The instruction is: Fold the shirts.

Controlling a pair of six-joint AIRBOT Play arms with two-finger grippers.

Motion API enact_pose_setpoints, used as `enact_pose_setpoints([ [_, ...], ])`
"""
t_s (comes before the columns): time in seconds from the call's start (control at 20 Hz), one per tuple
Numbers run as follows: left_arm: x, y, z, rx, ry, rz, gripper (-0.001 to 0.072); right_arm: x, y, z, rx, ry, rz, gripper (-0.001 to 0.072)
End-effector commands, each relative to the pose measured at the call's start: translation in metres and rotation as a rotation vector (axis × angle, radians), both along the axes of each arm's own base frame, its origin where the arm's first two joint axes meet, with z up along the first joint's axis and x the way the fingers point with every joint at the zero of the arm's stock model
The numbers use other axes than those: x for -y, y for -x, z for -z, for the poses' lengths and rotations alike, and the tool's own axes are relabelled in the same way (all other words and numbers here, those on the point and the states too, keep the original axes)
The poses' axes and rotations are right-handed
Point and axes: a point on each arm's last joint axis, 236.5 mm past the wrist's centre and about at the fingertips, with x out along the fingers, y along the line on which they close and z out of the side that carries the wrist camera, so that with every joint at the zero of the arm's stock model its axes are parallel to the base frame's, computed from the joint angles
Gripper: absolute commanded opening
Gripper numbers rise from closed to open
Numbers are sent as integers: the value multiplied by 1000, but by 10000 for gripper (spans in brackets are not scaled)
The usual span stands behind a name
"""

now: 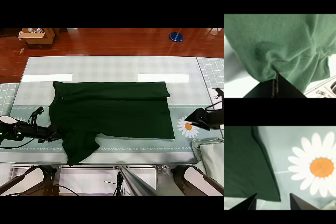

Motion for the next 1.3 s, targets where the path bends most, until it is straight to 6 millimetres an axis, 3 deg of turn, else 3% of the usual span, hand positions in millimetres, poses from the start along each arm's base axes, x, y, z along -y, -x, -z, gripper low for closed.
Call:
enact_pose_setpoints([
  [0.0, -14, -4, 8, 31, -55, 4, 27, -6, 23, 18, -57, -76, 68, 558],
  [0.2, -14, -4, 8, 31, -55, 4, 27, -20, 43, 45, -100, -97, 70, 557],
  [0.4, -14, -4, 8, 31, -55, 5, 28, -24, 36, 59, -64, -98, 126, 547],
  [0.75, -14, -5, 8, 37, -56, 9, 27, -61, 28, 78, -82, -60, 48, 528],
  [0.85, -15, -7, 9, 43, -60, 5, 28, -77, 33, 81, -120, -98, 14, 354],
  [0.9, -15, -7, 8, 43, -60, 5, 27, -83, 33, 81, -124, -110, 1, 215],
  [0.95, -15, -7, 8, 44, -59, 6, 27, -86, 30, 78, -112, -121, -3, 51],
  [1.1, -10, -19, -15, 89, -10, 47, 26, -88, 8, 46, 1, -131, -74, 30],
  [1.25, -2, -63, -72, 252, 61, 31, 26, -70, -36, -12, 209, -40, -92, 29],
])
